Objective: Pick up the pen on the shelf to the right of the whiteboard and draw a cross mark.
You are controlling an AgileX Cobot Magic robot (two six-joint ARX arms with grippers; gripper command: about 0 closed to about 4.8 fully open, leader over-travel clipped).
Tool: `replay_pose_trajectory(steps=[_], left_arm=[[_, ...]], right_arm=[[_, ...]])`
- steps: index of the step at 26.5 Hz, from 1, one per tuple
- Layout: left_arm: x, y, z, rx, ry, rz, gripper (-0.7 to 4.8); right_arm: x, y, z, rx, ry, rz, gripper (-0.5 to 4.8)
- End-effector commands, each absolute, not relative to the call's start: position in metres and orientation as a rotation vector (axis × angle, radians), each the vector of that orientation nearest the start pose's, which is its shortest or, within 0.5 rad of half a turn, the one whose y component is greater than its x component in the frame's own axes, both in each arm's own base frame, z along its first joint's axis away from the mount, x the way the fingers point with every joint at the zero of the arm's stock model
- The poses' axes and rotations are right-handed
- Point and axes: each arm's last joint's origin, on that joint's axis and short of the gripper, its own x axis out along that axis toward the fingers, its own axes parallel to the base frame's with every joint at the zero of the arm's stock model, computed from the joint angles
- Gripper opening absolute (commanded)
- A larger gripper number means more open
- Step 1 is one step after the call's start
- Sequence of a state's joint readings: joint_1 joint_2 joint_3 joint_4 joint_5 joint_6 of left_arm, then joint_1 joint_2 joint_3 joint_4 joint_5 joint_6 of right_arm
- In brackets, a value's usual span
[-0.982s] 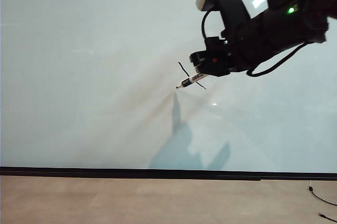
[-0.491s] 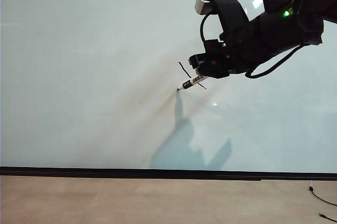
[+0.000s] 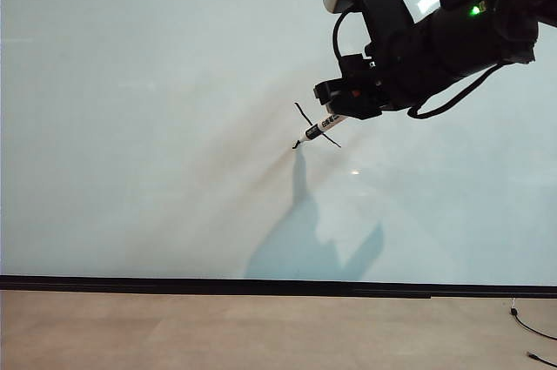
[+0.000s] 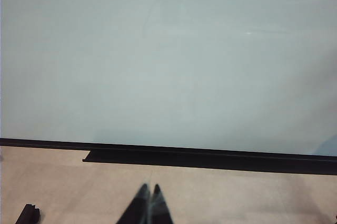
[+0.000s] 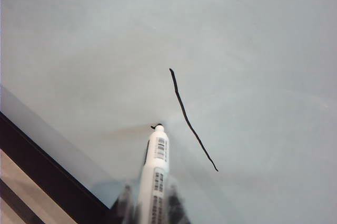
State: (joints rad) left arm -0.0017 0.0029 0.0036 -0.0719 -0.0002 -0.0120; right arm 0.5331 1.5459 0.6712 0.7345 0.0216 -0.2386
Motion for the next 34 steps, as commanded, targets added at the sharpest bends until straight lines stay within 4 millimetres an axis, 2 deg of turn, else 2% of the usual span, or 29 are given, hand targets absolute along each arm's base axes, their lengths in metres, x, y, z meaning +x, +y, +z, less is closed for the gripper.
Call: replay_pose_trajectory(steps=[1,19,34], left_arm=[[0.097,0.000,0.159,-0.008,0.064,-0.005,-0.05],[0.097,0.000,0.159,-0.008,0.064,-0.005,-0.05],[0.097,0.000,0.159,-0.008,0.064,-0.005,-0.05]], right_arm=[[0.269,0.156,0.215,-0.273,0.026,0.472,-0.06],[0.257,0.144,0.242,-0.304,-0.016,0.389,-0.06],[0.251,0.139,0.254,-0.312,-0.045,0.366,-0.06]])
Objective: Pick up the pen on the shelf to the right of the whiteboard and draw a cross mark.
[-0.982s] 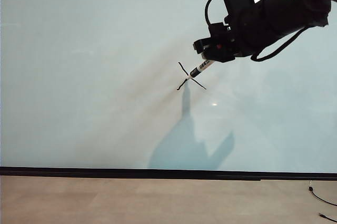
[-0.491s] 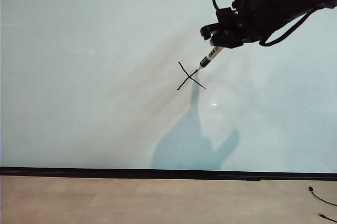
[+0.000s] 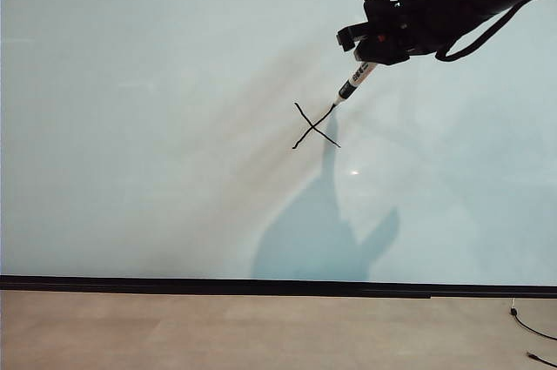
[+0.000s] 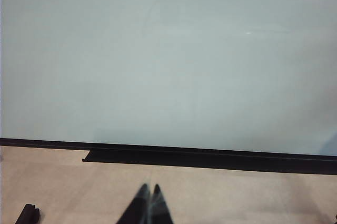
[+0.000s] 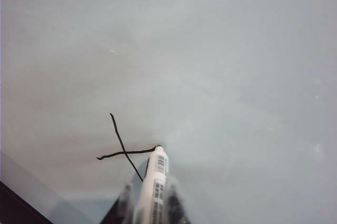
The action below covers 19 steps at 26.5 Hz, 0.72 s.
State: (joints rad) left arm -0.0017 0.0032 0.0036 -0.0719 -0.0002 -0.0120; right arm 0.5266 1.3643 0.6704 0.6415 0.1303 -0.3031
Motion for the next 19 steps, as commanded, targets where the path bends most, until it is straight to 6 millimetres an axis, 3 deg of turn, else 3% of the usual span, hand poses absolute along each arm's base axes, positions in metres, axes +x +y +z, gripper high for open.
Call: replay_pose_trajectory(steps=[1,10,16,19], left_arm=[[0.097,0.000,0.159,-0.008,0.064,-0.005,-0.04],[0.097,0.000,0.159,-0.008,0.064,-0.005,-0.04],[0.097,0.000,0.159,-0.008,0.064,-0.005,-0.04],[0.097,0.000,0.159,-0.008,0.064,-0.005,-0.04]], right_arm=[[0.251,0.139,0.254,-0.313,-0.043,0.366,-0.06],[0.247,0.139,0.255,-0.306,-0.039,0.388,-0.06],[0.219,0.137,0.261,-0.314,-0.023,0.401,-0.06],[0.196,0.123,0.260,-0.297,-0.013,0.386,-0.06]])
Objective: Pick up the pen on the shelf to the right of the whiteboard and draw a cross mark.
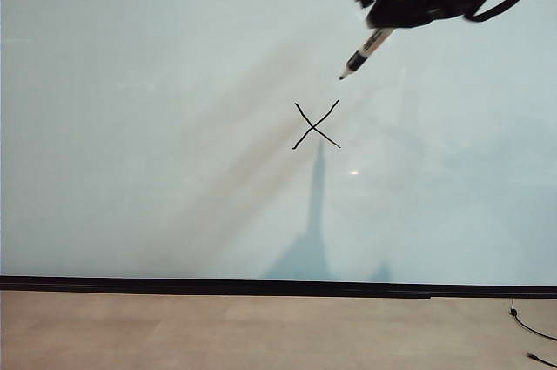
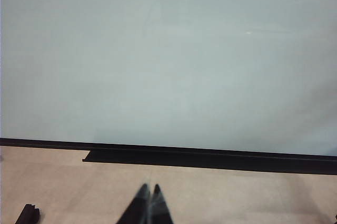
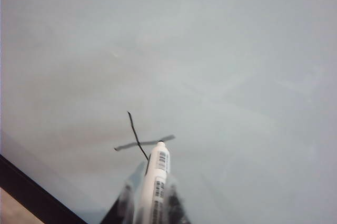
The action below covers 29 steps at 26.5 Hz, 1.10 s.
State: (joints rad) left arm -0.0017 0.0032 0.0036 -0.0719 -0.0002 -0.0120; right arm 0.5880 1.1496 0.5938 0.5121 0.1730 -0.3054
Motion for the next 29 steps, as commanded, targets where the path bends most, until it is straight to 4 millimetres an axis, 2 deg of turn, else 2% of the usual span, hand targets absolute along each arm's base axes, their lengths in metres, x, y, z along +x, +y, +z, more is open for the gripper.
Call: replay_pose_trajectory(steps=[1,9,19,29], left_arm=[[0.097,0.000,0.159,-0.008,0.064,-0.005,-0.05],[0.097,0.000,0.159,-0.008,0.064,-0.005,-0.05],[0.097,0.000,0.159,-0.008,0.064,-0.005,-0.04],[0.097,0.000,0.159,-0.008,0.064,-0.005,-0.05]], right_arm=[[0.191,0.119,0.257,-0.291,-0.013,0.375,-0.05],[0.150,0.088,0.226,-0.234,-0.023,0.312,-0.06],[0.116,0.063,0.192,-0.185,-0.055,0.226,-0.06],[0.102,0.053,0.179,-0.151,-0.057,0.199,-0.06]])
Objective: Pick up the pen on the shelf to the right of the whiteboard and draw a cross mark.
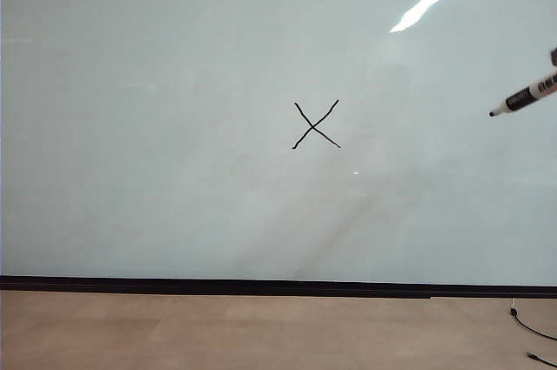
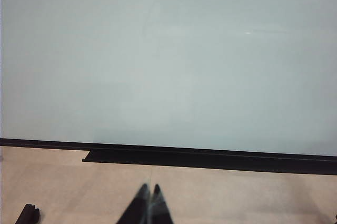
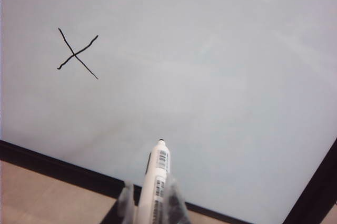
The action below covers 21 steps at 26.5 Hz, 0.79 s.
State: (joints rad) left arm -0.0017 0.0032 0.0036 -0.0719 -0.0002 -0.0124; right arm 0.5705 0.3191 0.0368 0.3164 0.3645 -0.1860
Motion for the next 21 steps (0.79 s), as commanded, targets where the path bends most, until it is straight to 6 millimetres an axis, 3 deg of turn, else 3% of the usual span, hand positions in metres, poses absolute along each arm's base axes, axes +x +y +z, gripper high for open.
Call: replay_pose_trajectory(steps=[1,14,21], left_arm=[[0.097,0.000,0.159,-0.008,0.064,-0.005,-0.05],[0.097,0.000,0.159,-0.008,0.064,-0.005,-0.05],[0.097,0.000,0.159,-0.008,0.064,-0.005,-0.04]], right_arm=[[0.101,0.052,0.178,-0.147,-0.058,0.198,-0.06],[0.094,0.048,0.166,-0.140,-0.011,0.201,-0.06],[0.090,0.034,0.164,-0.141,-0.011,0.129,-0.06]])
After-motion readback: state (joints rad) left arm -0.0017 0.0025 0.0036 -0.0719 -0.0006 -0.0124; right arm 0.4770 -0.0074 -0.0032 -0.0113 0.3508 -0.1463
